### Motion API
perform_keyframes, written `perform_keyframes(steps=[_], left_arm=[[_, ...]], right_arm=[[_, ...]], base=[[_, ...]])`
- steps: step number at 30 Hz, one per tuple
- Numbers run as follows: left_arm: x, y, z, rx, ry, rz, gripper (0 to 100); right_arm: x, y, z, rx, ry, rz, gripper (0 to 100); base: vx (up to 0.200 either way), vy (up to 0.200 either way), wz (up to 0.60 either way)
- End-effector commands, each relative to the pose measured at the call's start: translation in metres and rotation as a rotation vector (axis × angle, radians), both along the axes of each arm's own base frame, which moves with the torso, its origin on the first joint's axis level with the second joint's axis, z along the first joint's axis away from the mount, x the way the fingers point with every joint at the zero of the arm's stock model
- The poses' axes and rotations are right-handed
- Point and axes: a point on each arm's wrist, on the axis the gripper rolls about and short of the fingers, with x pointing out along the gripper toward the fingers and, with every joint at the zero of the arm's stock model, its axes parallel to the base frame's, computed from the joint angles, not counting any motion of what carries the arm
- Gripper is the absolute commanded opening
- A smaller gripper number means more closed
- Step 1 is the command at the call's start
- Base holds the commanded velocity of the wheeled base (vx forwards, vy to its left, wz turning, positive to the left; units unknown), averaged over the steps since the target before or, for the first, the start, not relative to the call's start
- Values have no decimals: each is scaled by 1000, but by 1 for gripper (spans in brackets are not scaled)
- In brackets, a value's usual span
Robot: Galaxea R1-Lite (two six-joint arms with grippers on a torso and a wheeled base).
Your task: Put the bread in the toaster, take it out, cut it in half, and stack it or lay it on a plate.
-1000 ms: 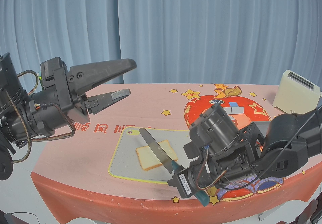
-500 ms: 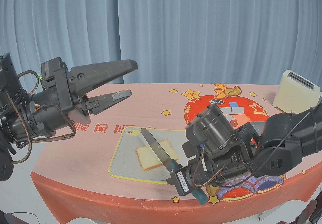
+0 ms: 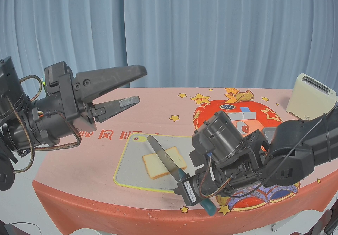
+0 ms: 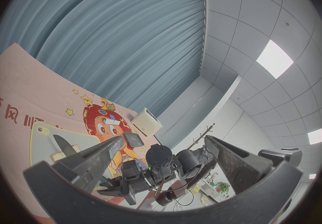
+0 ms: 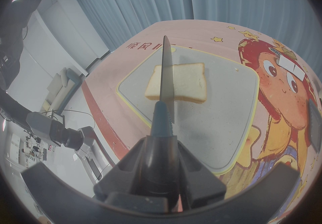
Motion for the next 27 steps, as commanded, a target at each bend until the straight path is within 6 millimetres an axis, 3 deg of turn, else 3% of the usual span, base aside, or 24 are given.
perform_keyframes(steps=[1, 7, 15, 16, 22, 27], left_arm=[[8, -4, -9, 25, 15, 2, 100], [26, -23, -42, 156, -12, 12, 100], [38, -30, -50, 175, -43, 78, 100], [41, -31, -52, 176, -45, 95, 0], [62, -40, -72, 224, -126, 132, 0], [58, -43, -86, 289, -189, 109, 0]], right_arm=[[0, 0, -1, -2, 2, 0, 0], [-3, -1, 3, 5, -2, 3, 0], [-4, -2, 5, 10, -2, 1, 0], [-4, -2, 5, 11, -3, 1, 0], [-4, -1, 4, 9, -1, 1, 0], [-4, -1, 2, 3, 4, 3, 0]], base=[[0, 0, 0], [0, 0, 0], [0, 0, 0], [0, 0, 0], [0, 0, 0], [0, 0, 0]])
